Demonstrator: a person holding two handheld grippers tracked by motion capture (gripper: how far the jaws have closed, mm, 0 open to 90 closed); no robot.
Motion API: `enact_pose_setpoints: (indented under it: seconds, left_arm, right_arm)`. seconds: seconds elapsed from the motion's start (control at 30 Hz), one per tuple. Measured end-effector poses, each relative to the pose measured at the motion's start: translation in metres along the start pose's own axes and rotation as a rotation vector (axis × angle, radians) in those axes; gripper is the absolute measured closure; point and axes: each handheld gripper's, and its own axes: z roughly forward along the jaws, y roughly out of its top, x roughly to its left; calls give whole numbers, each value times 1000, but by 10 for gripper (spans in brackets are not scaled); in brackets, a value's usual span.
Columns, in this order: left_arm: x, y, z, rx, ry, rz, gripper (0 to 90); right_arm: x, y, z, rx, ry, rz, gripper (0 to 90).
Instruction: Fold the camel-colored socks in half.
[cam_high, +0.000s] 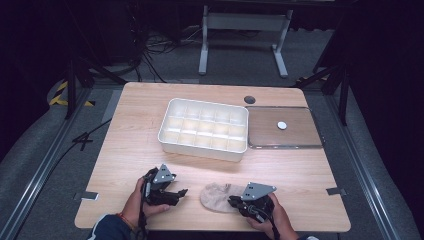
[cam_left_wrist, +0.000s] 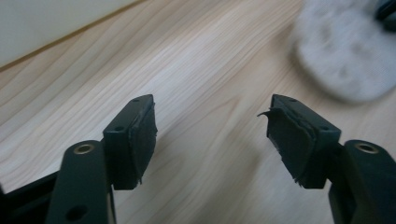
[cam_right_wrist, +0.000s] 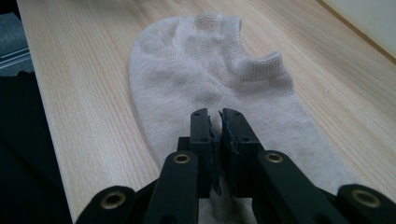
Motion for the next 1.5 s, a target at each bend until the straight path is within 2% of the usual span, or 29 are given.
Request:
enact_pose_setpoints:
  seconds: [0.1, 0.13, 0.17, 0.2, 0.23, 0.3, 0.33, 0.4, 0.43, 0.5, 0.53, 0.57, 0.63, 0.73, 0.8, 1.0, 1.07, 1.2, 1.3, 1.33, 1.4, 1.5]
  left_arm:
    - [-7, 8, 7, -21, -74, -38, 343]
    - [-7, 8, 7, -21, -74, -38, 344]
    - [-13, 12, 14, -12, -98, -32, 348]
    - [-13, 12, 14, -12, -98, -32, 349]
    - [-15, 14, 19, -5, -110, -20, 349]
    - [-18, 16, 27, 18, -133, -23, 348]
    - [-18, 17, 30, 32, -131, -12, 347]
    - [-19, 19, 36, 22, -125, -19, 345]
    - [-20, 22, 38, 22, -109, -18, 346]
    - [-24, 24, 42, 26, -73, 17, 346]
    - [-26, 25, 43, 43, -49, 58, 346]
    - [-30, 26, 44, 52, -31, 82, 343]
    - [-33, 27, 44, 61, -20, 81, 349]
    - [-35, 27, 43, 65, -38, 82, 425]
    - [-37, 28, 42, 68, -64, 87, 539]
    - [-33, 28, 40, 95, -113, 43, 721]
    - [-33, 28, 39, 88, -122, 34, 753]
    - [-33, 27, 39, 86, -131, 38, 787]
    - [-33, 26, 38, 81, -137, 28, 790]
    - [-32, 26, 39, 76, -141, 25, 790]
    - [-32, 26, 38, 77, -138, 27, 790]
    - [-33, 26, 38, 76, -133, 33, 790]
  right_arm:
    - [-1, 1, 1, 1, 6, 8, 834]
    - [-1, 1, 2, -2, 7, 6, 834]
    - [-1, 2, 3, 0, 5, 6, 834]
    - [-1, 2, 3, 0, 5, 6, 834]
    - [-1, 3, 4, 2, 6, 3, 835]
    - [0, 6, 7, -3, 1, -9, 835]
    - [0, 7, 8, -1, -1, -9, 836]
    - [1, 8, 10, -1, -3, -17, 837]
    - [1, 9, 10, -1, -2, -20, 837]
    - [1, 10, 11, 1, -6, -21, 837]
    - [1, 10, 11, 0, -8, -24, 837]
    - [1, 10, 11, 0, -10, -28, 837]
    - [2, 10, 11, -2, -11, -26, 837]
    - [2, 10, 11, -4, -16, -33, 836]
    - [3, 10, 11, -3, -19, -33, 837]
    - [2, 11, 11, 5, -17, -13, 836]
    - [2, 11, 11, 9, -14, -7, 836]
    - [4, 13, 10, 19, -29, -31, 842]
    - [5, 14, 8, 2, -38, -45, 874]
    - [3, 18, 3, -25, -59, -40, 885]
    - [2, 18, 2, -29, -63, -32, 886]
    - [0, 18, 9, -8, -73, -19, 888]
